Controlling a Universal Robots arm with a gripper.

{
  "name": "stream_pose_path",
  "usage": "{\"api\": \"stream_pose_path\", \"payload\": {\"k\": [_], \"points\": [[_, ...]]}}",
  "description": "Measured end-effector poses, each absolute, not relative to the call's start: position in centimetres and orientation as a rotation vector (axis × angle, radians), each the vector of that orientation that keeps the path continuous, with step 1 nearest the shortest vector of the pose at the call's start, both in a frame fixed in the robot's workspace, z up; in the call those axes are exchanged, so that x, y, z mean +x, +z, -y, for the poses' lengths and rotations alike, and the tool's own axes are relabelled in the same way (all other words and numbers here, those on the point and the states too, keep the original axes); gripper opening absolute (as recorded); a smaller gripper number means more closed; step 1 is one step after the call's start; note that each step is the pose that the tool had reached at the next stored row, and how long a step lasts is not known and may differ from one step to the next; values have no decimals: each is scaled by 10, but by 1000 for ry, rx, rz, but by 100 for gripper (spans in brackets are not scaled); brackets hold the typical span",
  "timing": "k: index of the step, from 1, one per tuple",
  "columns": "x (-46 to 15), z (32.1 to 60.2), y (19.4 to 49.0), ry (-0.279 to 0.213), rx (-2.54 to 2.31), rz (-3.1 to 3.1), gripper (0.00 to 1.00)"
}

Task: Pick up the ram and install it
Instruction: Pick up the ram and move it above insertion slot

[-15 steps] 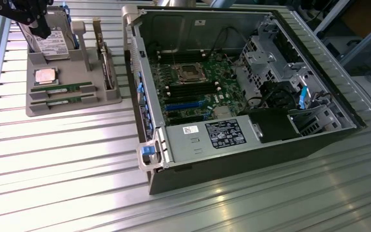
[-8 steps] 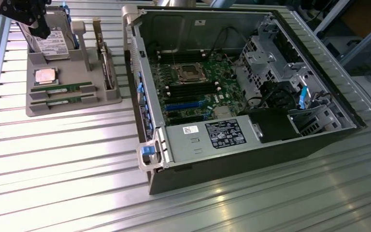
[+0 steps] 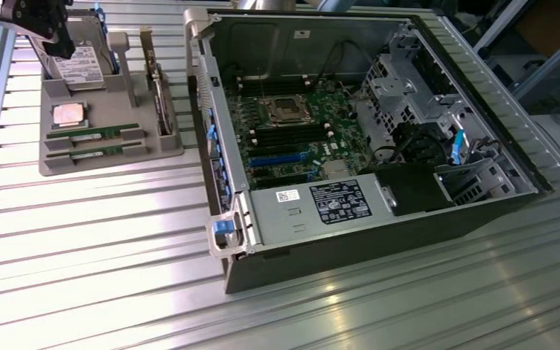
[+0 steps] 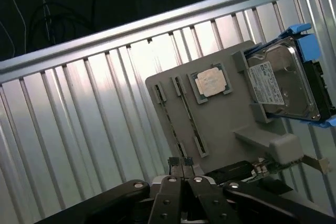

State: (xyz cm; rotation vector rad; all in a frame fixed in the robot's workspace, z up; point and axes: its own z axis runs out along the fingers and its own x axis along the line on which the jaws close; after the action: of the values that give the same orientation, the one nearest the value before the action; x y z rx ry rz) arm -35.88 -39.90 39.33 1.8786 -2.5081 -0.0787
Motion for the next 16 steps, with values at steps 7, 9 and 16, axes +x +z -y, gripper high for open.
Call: {"api": "stream_pose_path", "payload": {"k": [7,9,16], "points": [[-359,399,393,-78,2011,2400,11],[-359,399,393,-78,2047,2368,11],[-359,399,393,-77,2141,2281,11]]}}
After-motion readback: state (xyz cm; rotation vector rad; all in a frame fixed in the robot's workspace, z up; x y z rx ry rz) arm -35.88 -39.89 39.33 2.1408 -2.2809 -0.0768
